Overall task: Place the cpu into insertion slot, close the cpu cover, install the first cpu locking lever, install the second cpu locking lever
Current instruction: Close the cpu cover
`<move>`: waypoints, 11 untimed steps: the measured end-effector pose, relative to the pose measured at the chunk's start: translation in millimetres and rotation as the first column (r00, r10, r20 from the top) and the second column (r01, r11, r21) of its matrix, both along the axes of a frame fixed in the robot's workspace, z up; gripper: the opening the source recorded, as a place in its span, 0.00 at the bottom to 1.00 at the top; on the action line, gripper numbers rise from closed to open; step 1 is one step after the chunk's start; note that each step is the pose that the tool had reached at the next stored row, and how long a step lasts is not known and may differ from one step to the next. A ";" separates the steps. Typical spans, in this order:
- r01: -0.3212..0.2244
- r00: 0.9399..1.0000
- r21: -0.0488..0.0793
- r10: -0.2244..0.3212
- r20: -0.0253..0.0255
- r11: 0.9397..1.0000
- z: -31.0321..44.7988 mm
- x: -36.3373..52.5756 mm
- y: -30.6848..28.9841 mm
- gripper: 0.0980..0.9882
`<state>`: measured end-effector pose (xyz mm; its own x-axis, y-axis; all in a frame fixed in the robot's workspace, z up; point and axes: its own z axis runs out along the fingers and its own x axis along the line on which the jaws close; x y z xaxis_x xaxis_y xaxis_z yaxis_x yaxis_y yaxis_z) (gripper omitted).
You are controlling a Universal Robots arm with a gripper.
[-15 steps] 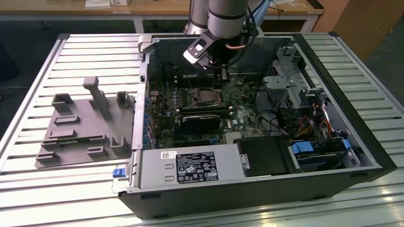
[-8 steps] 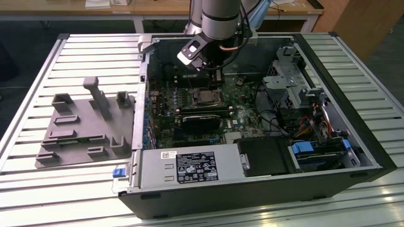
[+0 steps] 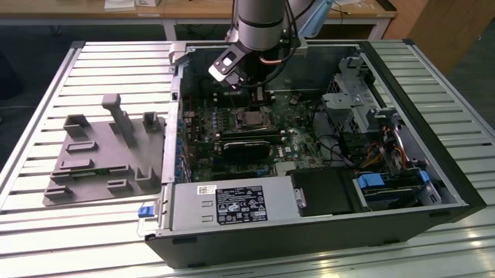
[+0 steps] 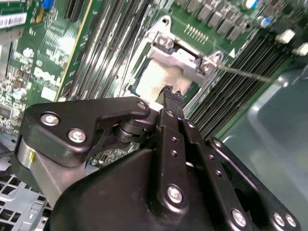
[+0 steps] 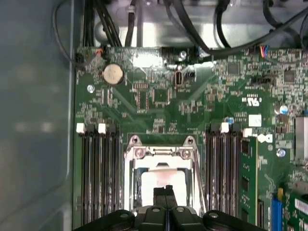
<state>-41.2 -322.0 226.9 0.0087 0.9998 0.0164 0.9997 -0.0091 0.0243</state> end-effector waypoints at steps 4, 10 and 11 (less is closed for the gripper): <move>-0.003 1.000 0.000 0.003 0.000 1.000 -0.9 -5.4 0.0 0.01; -0.094 0.996 -0.002 0.094 0.000 0.996 -0.9 -5.4 0.0 0.01; -0.111 0.994 -0.002 0.111 0.000 0.994 -0.9 -5.4 0.0 0.01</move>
<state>-46.6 -322.0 226.1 -0.1027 0.9946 0.0141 0.9945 0.1023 0.0243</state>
